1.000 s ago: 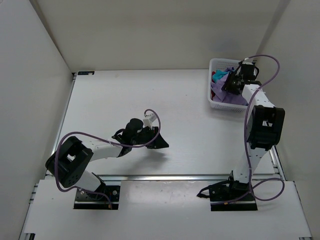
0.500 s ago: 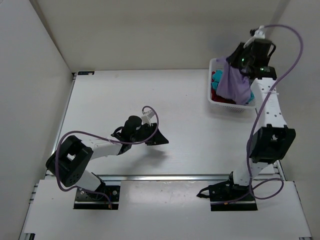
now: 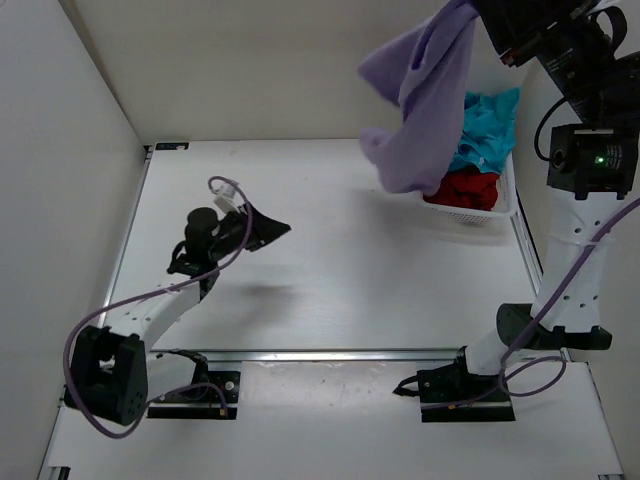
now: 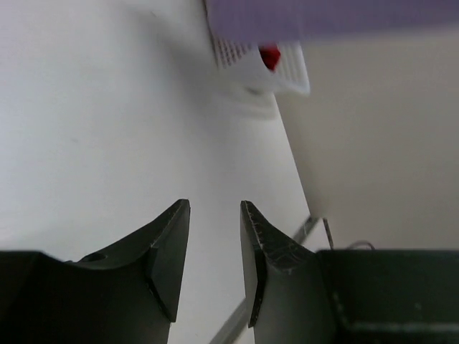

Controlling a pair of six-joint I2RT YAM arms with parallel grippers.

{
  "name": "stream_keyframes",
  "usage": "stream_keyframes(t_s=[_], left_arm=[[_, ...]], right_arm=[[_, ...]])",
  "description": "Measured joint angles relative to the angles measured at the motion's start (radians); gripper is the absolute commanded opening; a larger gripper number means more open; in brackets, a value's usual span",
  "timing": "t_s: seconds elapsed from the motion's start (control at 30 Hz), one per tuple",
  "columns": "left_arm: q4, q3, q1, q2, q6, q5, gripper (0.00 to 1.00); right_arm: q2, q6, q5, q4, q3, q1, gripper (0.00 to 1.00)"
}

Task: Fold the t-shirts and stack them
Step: Move the tshirt to the center of the board

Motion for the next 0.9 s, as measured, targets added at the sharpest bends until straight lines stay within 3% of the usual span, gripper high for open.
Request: stream_keyframes(t_s=[0.1, 0.23, 0.37, 0.47, 0.57, 0.6, 0.67, 0.7, 0.73, 0.83, 0.87, 0.9], left_arm=[[-0.064, 0.045, 0.109, -0.054, 0.027, -0.008, 0.45], [-0.102, 0.1, 0.13, -0.056, 0.05, -0.011, 0.47], [-0.134, 0.101, 0.114, -0.05, 0.07, -0.046, 0.47], [-0.146, 0.087, 0.058, -0.036, 0.081, -0.082, 0.47], [-0.159, 0.053, 0.006, -0.036, 0.097, -0.117, 0.46], [-0.171, 0.049, -0.005, -0.037, 0.105, -0.129, 0.46], [-0.198, 0.042, -0.013, -0.048, 0.124, -0.164, 0.47], [-0.211, 0.042, -0.016, -0.054, 0.134, -0.183, 0.47], [-0.222, 0.041, -0.019, -0.063, 0.141, -0.201, 0.47], [-0.235, 0.035, -0.031, -0.076, 0.16, -0.253, 0.47], [-0.234, 0.034, -0.039, -0.068, 0.161, -0.262, 0.47], [-0.232, 0.032, -0.046, -0.058, 0.163, -0.27, 0.47]], right_arm=[[-0.008, 0.024, -0.044, 0.034, -0.071, 0.019, 0.0], [0.006, -0.009, -0.054, 0.003, -0.245, 0.078, 0.0], [0.096, -0.072, 0.008, -0.053, -0.459, 0.142, 0.0], [0.249, -0.109, 0.05, -0.149, -0.502, 0.183, 0.0], [0.504, -0.158, 0.113, -0.325, -0.283, 0.251, 0.0], [0.619, -0.171, 0.132, -0.401, -0.132, 0.283, 0.0], [0.814, -0.178, 0.153, -0.452, 0.14, 0.357, 0.0], [0.854, -0.172, 0.144, -0.454, 0.18, 0.391, 0.0], [0.864, -0.167, 0.134, -0.463, 0.183, 0.415, 0.05], [0.841, -0.17, 0.116, -0.481, 0.154, 0.493, 0.47], [0.824, -0.182, 0.134, -0.494, 0.149, 0.51, 0.55], [0.795, -0.212, 0.17, -0.521, 0.145, 0.525, 0.56]])
